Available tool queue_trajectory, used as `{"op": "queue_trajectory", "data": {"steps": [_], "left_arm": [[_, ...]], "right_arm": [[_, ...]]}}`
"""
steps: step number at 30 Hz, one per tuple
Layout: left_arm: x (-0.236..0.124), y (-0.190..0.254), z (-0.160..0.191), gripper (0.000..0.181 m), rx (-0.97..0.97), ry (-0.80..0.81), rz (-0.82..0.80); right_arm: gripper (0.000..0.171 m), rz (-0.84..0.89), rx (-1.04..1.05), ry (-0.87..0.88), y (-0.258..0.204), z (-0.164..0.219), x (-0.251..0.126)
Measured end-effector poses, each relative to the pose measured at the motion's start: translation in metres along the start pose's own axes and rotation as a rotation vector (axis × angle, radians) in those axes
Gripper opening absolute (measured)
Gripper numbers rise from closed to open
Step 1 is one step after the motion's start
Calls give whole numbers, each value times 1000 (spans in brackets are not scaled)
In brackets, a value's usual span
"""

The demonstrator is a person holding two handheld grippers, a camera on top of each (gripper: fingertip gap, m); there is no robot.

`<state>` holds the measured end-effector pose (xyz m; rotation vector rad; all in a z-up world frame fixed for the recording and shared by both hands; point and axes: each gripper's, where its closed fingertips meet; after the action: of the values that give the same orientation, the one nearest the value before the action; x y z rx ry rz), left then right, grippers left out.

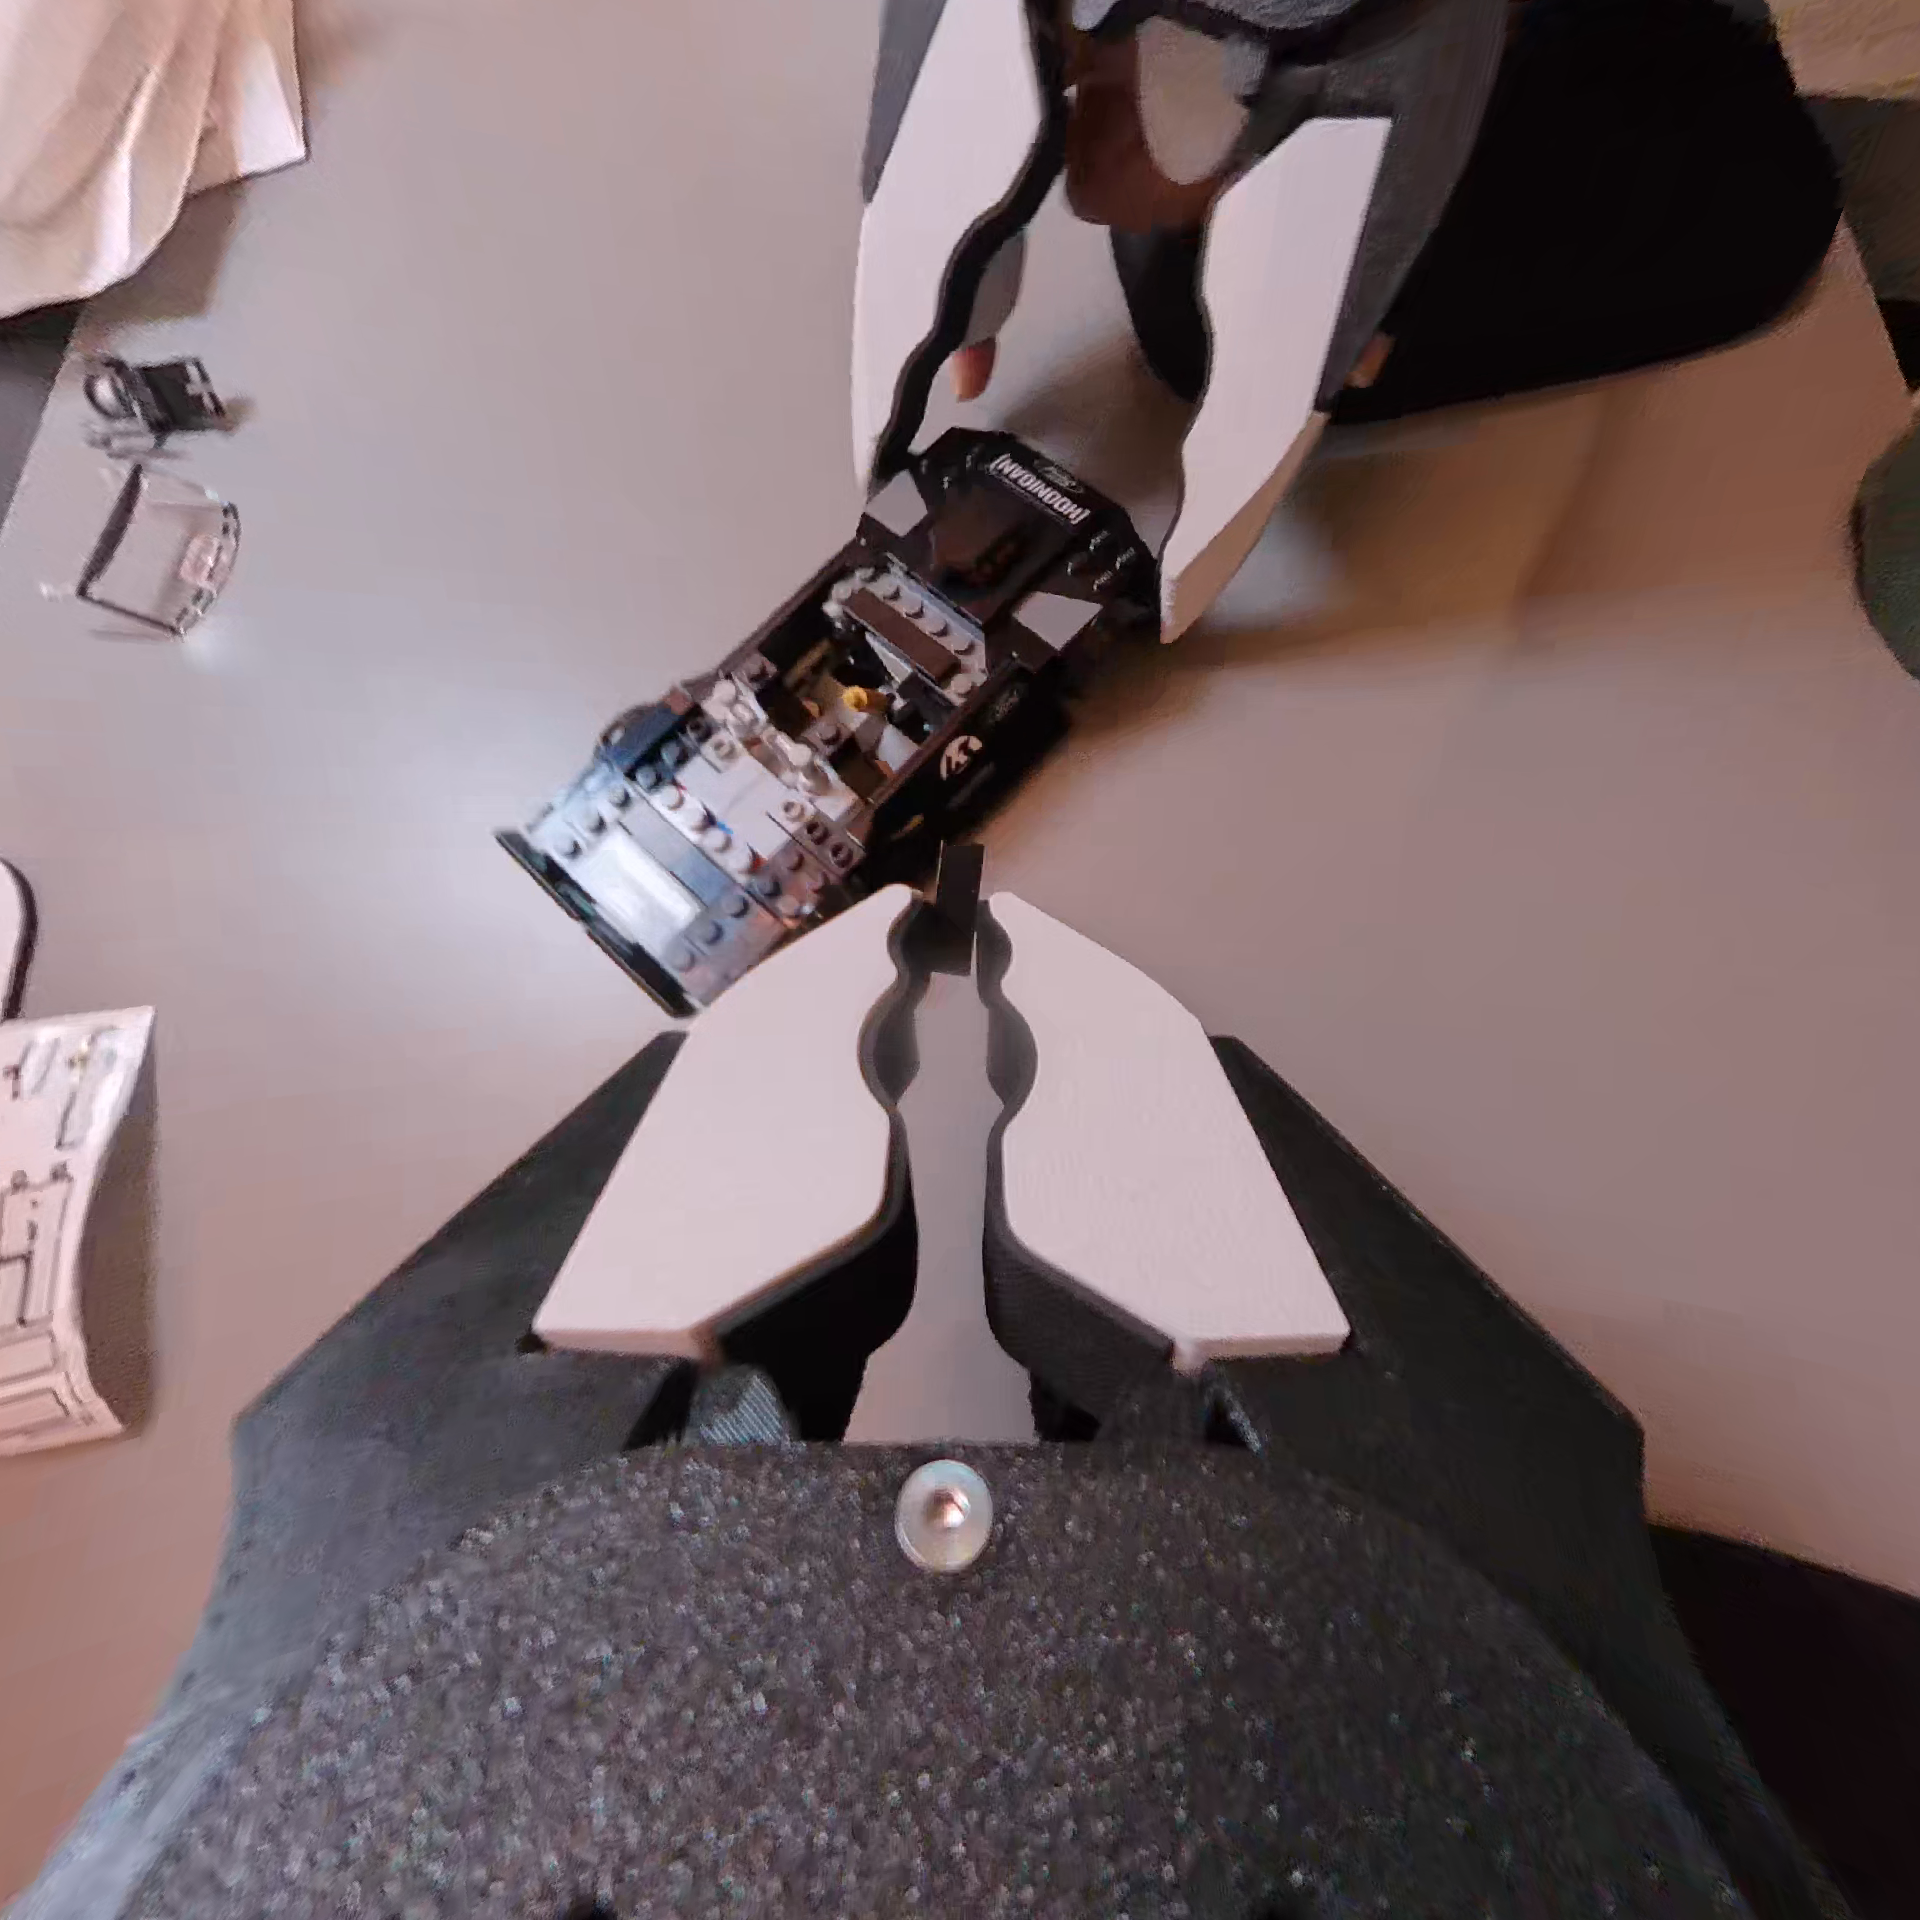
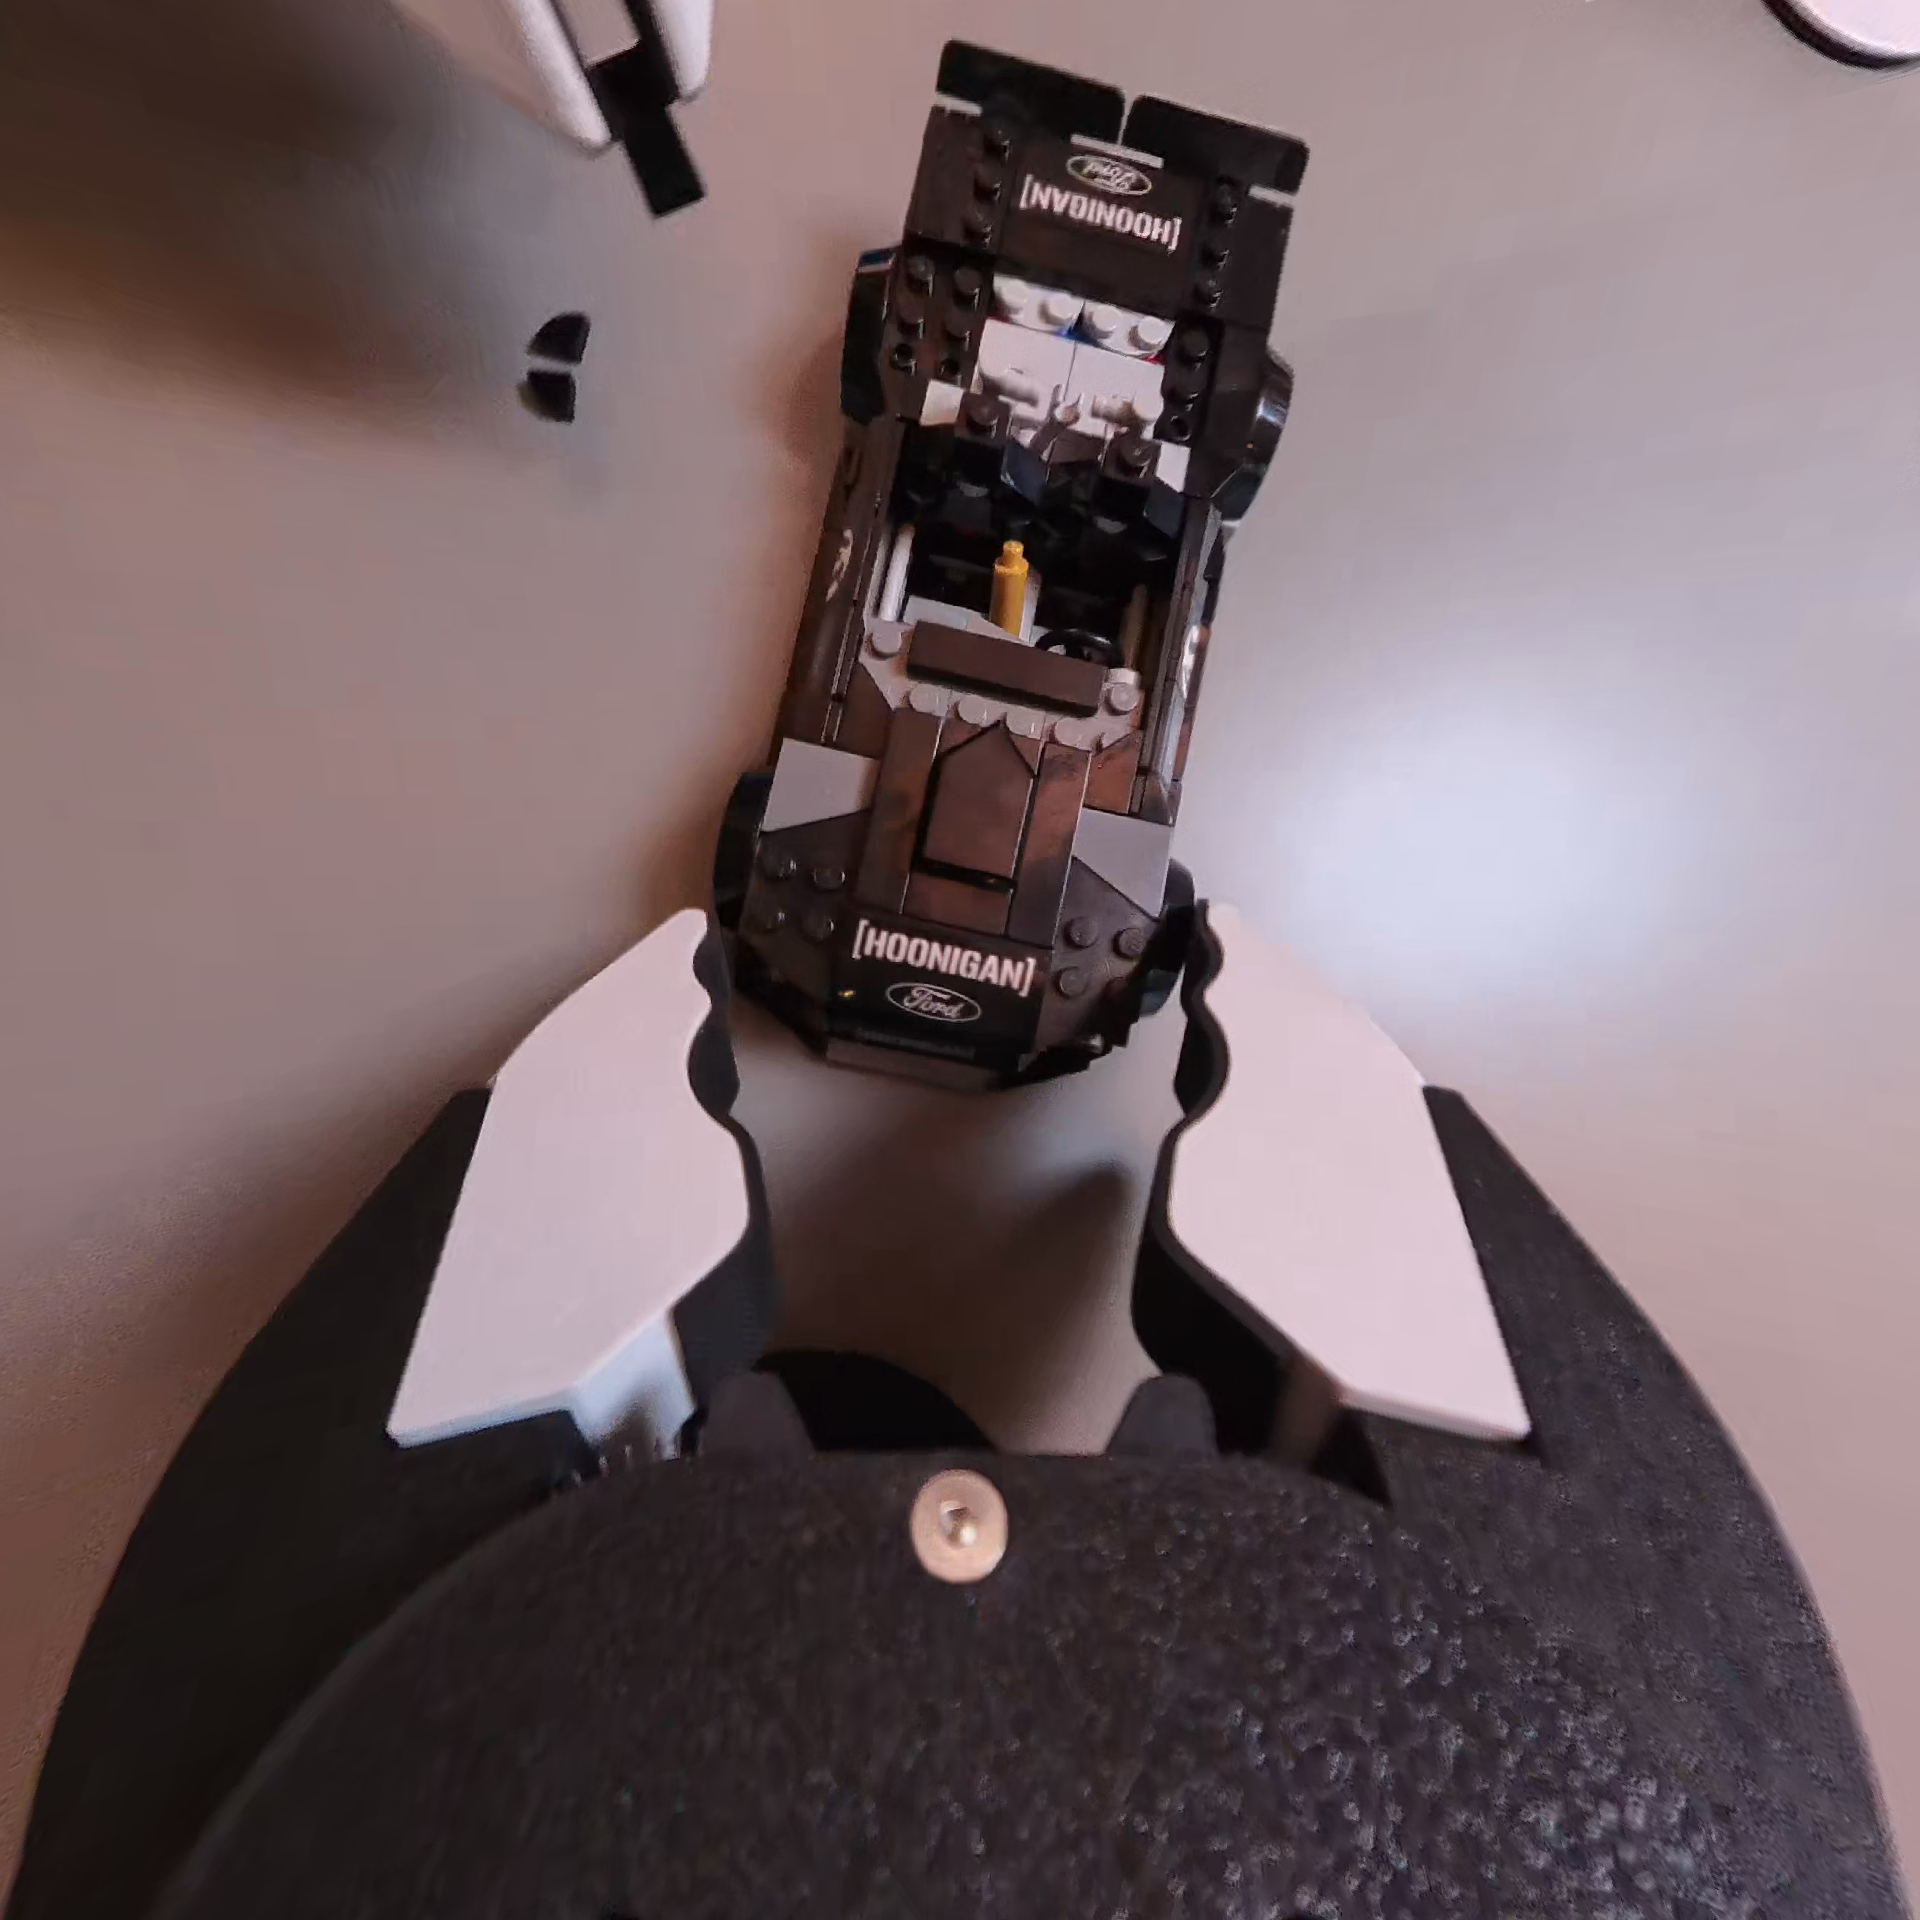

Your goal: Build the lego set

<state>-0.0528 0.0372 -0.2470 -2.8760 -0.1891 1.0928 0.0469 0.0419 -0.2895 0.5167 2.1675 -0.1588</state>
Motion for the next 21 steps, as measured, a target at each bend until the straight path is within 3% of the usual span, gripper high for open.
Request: {"op": "queue_trajectory", "data": {"steps": [7, 21], "left_arm": [[16, -11, -3, 8, 123, -62, 54], [29, -10, 6, 9, 151, -127, 118]], "right_arm": [[82, -197, -298, -32, 16, 4, -1], [82, -228, -361, -38, 22, 3, 0]]}}
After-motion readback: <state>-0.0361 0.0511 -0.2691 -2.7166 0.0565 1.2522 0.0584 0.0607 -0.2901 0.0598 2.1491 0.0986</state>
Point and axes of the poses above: each gripper's, where its closed fingertips meet, x out along the fingers, z out of its underside, y = z × x across the jaws, and after that the axes turned 1 degree about x, right-handed
